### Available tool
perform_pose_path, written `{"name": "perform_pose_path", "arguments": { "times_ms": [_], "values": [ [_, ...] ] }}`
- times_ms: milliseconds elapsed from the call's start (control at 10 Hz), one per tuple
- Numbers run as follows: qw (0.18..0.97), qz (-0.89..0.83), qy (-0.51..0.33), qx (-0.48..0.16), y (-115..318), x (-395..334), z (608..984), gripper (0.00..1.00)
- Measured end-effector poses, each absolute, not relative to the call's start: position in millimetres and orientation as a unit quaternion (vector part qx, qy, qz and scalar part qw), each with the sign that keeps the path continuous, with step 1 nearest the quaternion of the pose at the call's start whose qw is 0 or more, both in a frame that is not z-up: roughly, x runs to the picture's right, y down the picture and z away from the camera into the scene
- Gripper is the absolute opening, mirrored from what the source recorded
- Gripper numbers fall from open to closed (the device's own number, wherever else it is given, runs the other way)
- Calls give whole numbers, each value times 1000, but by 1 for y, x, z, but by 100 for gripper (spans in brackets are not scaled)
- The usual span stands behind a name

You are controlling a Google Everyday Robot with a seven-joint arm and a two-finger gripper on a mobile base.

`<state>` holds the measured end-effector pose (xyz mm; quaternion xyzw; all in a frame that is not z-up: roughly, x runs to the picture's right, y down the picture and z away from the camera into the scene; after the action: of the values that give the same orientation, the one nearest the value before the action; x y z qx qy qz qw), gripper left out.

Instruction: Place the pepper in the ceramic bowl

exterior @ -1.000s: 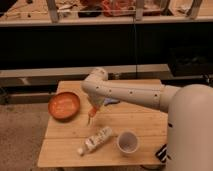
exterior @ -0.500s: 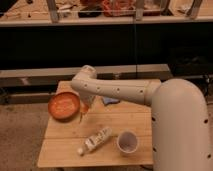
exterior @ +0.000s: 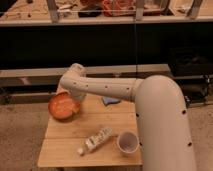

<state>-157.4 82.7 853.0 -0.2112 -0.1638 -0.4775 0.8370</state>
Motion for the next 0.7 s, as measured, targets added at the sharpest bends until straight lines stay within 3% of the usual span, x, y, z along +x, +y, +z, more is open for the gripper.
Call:
{"name": "perform_pose_path", "arguments": {
  "times_ms": [700],
  "values": [
    [835,-482,-173,-203,69,-180,862,3]
  ]
}}
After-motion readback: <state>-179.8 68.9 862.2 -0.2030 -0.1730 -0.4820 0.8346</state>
